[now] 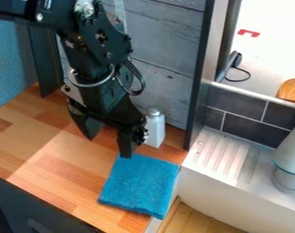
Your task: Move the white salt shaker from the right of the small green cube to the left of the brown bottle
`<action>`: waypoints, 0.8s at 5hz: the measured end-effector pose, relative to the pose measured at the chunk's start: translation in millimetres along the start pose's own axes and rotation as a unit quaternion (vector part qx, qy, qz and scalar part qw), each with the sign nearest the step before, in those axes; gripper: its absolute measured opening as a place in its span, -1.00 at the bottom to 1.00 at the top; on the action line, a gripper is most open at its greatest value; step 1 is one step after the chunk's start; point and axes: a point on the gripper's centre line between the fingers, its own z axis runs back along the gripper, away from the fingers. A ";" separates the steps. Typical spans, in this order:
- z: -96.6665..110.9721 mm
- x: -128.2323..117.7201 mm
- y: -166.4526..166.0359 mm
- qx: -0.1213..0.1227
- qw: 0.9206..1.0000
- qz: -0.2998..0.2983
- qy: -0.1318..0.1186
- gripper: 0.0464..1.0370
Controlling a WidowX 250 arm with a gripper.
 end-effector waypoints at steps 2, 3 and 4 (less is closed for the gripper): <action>-16.2 -0.9 11.7 0.009 1.000 0.009 0.026 0.93; -25.2 14.3 24.0 0.021 0.999 0.016 0.031 0.93; -32.9 28.7 42.8 0.031 0.998 0.036 0.033 0.93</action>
